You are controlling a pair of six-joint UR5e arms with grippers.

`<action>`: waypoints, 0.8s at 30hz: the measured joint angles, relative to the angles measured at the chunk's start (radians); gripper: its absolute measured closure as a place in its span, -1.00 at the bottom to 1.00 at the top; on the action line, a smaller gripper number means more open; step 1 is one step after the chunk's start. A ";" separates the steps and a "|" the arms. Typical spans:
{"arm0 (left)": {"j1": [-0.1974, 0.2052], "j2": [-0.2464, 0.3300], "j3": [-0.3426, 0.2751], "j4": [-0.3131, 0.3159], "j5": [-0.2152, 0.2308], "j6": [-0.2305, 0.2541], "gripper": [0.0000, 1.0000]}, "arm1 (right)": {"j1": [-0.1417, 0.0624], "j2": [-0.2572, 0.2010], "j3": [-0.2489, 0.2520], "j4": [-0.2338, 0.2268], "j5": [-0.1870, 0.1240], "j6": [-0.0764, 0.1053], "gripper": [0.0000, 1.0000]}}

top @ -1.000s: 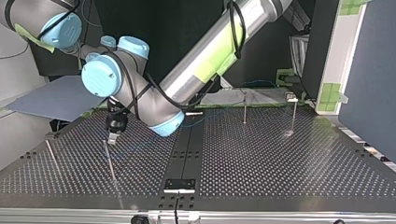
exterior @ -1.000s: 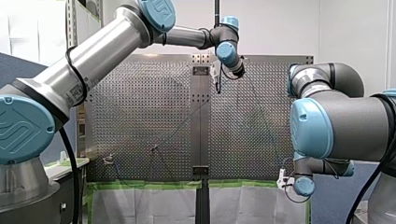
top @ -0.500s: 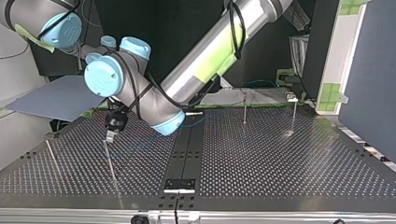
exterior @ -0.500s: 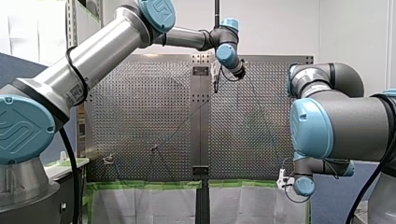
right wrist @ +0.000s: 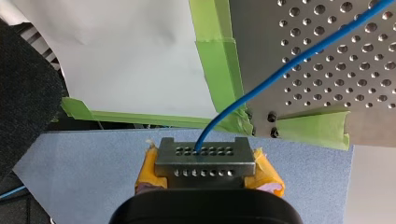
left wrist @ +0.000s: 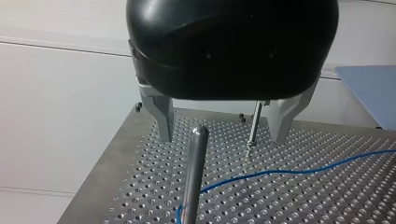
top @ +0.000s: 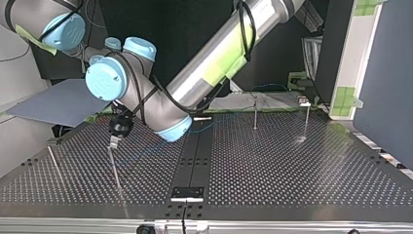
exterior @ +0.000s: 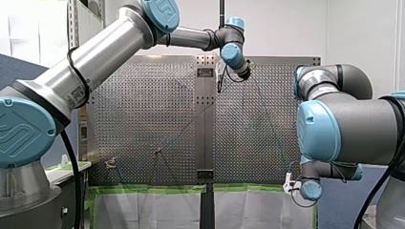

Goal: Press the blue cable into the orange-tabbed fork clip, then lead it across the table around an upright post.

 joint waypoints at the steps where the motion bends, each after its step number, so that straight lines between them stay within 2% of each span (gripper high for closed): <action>1: 0.000 0.000 0.000 -0.004 -0.001 0.000 -1.00 | 0.000 0.000 0.000 0.000 0.000 0.000 1.00; 6: 0.000 0.000 0.000 -0.014 -0.023 -0.004 -1.00 | 0.000 0.000 0.000 0.000 -0.001 0.000 1.00; 17: -0.008 0.003 0.000 -0.046 -0.124 -0.012 -1.00 | 0.001 0.000 0.000 0.004 -0.002 -0.002 1.00; 24: -0.009 0.005 0.000 -0.057 -0.140 -0.012 -1.00 | 0.001 0.000 0.000 0.005 -0.002 -0.006 1.00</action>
